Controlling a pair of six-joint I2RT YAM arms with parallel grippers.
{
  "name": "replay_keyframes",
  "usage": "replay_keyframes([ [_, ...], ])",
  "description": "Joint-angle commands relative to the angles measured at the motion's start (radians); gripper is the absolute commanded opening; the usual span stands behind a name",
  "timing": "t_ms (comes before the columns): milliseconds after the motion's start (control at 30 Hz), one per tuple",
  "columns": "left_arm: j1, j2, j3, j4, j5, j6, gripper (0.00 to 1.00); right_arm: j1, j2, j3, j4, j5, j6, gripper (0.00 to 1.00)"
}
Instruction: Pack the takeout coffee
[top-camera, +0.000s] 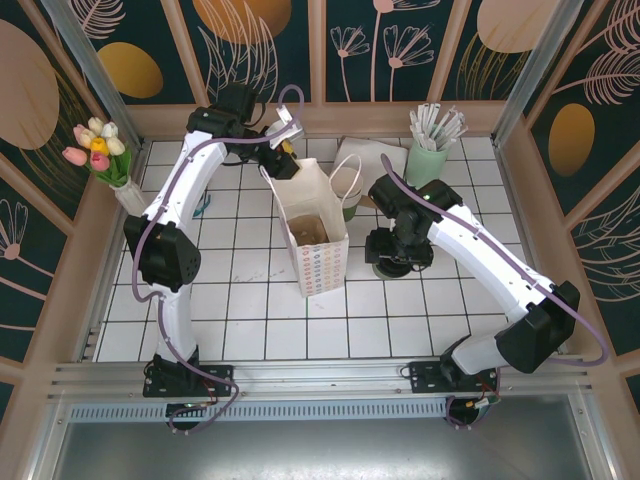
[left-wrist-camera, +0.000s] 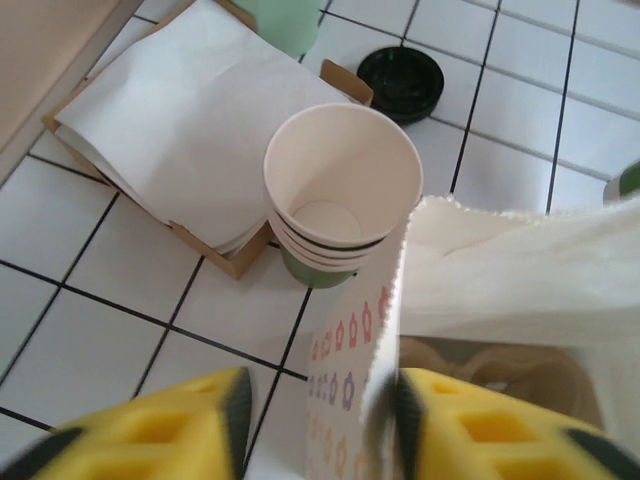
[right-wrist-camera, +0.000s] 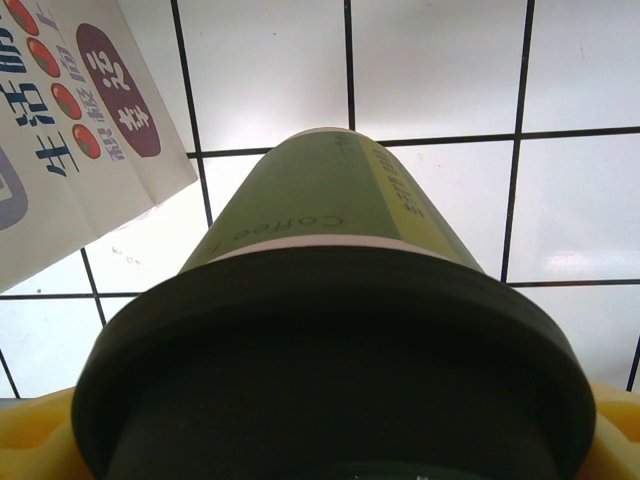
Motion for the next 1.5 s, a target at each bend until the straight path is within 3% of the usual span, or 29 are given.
replay_keyframes([
  [0, 0.003, -0.037, -0.036, 0.084, -0.004, -0.052, 0.28, 0.009, -0.014, 0.055, -0.018, 0.022, 0.004, 0.67],
  [67, 0.003, -0.073, -0.082, 0.139, -0.019, -0.105, 0.17, 0.010, -0.014, 0.069, -0.021, 0.021, 0.005, 0.67],
  [133, 0.003, -0.108, -0.117, 0.170, -0.049, -0.189, 0.00, 0.013, -0.017, 0.090, -0.032, 0.021, 0.011, 0.67],
  [367, -0.028, -0.240, -0.297, 0.274, -0.042, -0.232, 0.00, 0.025, -0.049, 0.187, -0.035, 0.005, 0.037, 0.63],
  [833, -0.028, -0.212, -0.265, 0.229, -0.088, -0.290, 0.00, 0.032, -0.129, 0.437, -0.035, -0.045, 0.030, 0.62],
  [1167, -0.048, -0.222, -0.295, 0.241, -0.101, -0.333, 0.00, 0.159, 0.054, 0.698, -0.036, -0.106, 0.005, 0.61],
  [1467, -0.054, -0.227, -0.280, 0.253, -0.065, -0.380, 0.00, 0.254, 0.229, 0.848, -0.034, -0.034, 0.004, 0.61],
])
